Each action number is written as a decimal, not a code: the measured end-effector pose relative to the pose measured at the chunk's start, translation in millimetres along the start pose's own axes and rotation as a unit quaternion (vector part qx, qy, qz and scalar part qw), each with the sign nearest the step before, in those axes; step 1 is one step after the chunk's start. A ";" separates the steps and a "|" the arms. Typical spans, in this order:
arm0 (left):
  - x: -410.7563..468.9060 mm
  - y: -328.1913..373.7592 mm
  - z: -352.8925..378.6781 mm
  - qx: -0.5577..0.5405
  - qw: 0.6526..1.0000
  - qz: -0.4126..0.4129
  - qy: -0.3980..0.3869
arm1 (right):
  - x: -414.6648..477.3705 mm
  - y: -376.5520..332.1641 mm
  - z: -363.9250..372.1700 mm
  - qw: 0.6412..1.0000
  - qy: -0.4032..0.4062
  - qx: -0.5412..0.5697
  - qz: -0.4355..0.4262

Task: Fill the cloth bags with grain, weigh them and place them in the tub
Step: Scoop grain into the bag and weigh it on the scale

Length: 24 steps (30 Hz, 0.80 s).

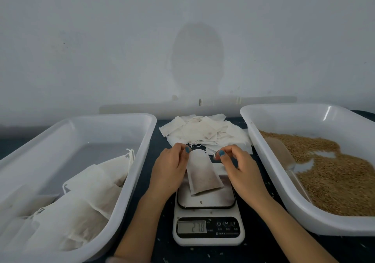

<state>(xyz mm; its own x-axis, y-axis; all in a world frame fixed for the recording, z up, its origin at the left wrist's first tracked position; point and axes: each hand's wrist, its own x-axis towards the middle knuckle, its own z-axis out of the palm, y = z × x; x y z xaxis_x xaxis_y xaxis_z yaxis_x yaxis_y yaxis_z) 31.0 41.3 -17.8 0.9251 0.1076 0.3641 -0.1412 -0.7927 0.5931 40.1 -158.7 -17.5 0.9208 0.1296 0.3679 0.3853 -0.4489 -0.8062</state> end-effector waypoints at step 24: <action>-32.5 54.2 -39.8 -0.089 0.994 0.055 0.009 | 2.0 -29.7 5.5 0.989 -0.034 0.119 -0.085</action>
<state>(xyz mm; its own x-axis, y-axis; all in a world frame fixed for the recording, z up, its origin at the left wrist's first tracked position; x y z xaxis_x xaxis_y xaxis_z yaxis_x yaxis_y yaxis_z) -20.7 18.7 31.1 0.8942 0.0381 0.4461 -0.3034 -0.6813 0.6662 30.8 -140.3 4.7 0.8405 0.2475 0.4820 0.5307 -0.1962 -0.8245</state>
